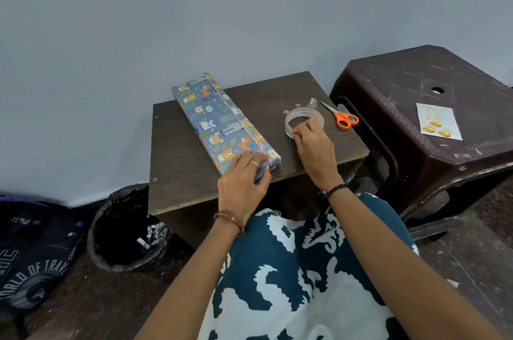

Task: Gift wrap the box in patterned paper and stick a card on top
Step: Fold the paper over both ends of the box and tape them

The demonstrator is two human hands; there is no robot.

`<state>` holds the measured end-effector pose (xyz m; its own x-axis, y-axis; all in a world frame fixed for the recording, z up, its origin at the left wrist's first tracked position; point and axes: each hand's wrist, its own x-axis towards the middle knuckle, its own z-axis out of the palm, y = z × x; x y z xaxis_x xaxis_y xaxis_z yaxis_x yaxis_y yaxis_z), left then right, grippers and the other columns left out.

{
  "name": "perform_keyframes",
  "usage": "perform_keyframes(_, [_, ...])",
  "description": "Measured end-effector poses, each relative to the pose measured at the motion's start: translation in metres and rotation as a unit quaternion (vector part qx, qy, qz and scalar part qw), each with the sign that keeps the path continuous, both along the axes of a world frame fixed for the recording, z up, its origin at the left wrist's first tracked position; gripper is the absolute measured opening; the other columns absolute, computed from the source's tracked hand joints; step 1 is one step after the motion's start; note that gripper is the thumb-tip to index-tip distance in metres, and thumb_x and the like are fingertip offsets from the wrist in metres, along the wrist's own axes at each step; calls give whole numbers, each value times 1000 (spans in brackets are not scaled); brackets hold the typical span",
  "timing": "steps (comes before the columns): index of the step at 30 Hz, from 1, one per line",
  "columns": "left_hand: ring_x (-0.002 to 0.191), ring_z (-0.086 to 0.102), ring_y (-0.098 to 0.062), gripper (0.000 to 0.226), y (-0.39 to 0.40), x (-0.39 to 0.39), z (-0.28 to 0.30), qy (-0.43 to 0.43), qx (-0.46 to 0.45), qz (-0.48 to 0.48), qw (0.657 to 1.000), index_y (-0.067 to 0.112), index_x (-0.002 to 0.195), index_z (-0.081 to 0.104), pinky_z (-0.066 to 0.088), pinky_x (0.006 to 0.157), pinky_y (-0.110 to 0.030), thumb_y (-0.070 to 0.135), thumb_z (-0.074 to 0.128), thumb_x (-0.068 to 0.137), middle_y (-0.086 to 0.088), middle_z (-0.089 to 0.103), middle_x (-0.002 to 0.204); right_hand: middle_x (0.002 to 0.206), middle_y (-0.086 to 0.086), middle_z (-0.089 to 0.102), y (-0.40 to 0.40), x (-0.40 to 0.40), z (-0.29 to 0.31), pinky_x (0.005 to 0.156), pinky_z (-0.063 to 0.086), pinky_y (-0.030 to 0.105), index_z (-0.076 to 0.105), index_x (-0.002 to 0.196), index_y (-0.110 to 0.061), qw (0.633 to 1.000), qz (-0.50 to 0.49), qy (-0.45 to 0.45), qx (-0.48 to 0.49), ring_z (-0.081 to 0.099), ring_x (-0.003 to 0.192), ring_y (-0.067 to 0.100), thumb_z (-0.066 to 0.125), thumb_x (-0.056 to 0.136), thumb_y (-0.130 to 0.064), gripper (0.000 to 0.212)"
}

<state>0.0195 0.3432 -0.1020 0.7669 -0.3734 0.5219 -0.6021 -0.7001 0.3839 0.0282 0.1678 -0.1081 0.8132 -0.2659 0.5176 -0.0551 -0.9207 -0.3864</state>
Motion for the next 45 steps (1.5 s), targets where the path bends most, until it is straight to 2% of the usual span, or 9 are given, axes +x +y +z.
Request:
perform_keyframes(11, [120,56,-17,35,8,2,-2,53,13,-32,998,17,112,67,31,106,-26,30,50,85,2,66,117,61,9,60,16,-12,10,43,42,25,60,67,-7,994,-26,8,-106,56,51,21,75,66,6,20])
perform_keyframes(13, [129,46,-15,46,14,3,0,59,38,-74,995,17,124,58,17,114,-23,39,42,87,4,59,128,59,6,60,19,-15,9,43,42,24,59,67,-9,992,-21,5,-122,56,50,20,76,66,4,21])
perform_keyframes(16, [138,26,-10,64,33,-3,-7,34,63,-104,992,17,140,35,3,117,-34,47,44,84,3,39,145,60,4,61,20,-21,6,44,43,25,59,69,-10,994,-13,-20,-105,58,51,19,74,72,-1,17])
perform_keyframes(20, [133,33,-15,50,65,-18,-30,-17,-17,-48,999,17,123,42,15,116,-39,40,56,81,0,42,137,71,1,64,22,-29,11,49,43,23,63,81,-12,997,-5,-72,-35,59,62,15,65,86,-12,5])
perform_keyframes(25, [124,43,-23,29,75,-13,-46,-111,40,-59,991,15,110,50,35,105,-41,32,55,87,-10,54,125,84,1,67,36,-37,18,63,48,22,65,88,-9,981,130,-142,-19,59,73,12,64,87,-13,4])
perform_keyframes(31, [115,48,-27,18,79,1,-44,-156,58,-82,983,8,100,61,43,97,-34,22,55,90,-16,61,114,86,-1,67,44,-40,11,65,48,22,66,89,-9,969,221,-104,-43,60,77,14,63,88,-17,8])
perform_keyframes(34, [112,50,-25,19,79,6,-39,-149,46,-78,985,7,95,66,53,85,-33,21,54,91,-11,58,112,89,-2,69,44,-41,12,71,48,21,67,90,-9,964,245,-95,-30,61,81,13,62,89,-18,10])
perform_keyframes(38, [109,50,-24,20,76,12,-34,-140,31,-72,987,5,92,68,56,76,-32,20,54,90,-7,56,111,92,-1,70,47,-45,13,69,54,29,66,91,-10,958,282,-55,-20,65,83,14,60,89,-20,12])
perform_keyframes(45, [108,50,-25,18,67,12,-33,-109,-19,-44,993,-3,83,66,39,97,-24,12,56,88,-15,64,103,87,-4,65,59,-53,11,59,52,30,61,90,-12,940,339,23,-22,61,71,14,56,88,-19,8])
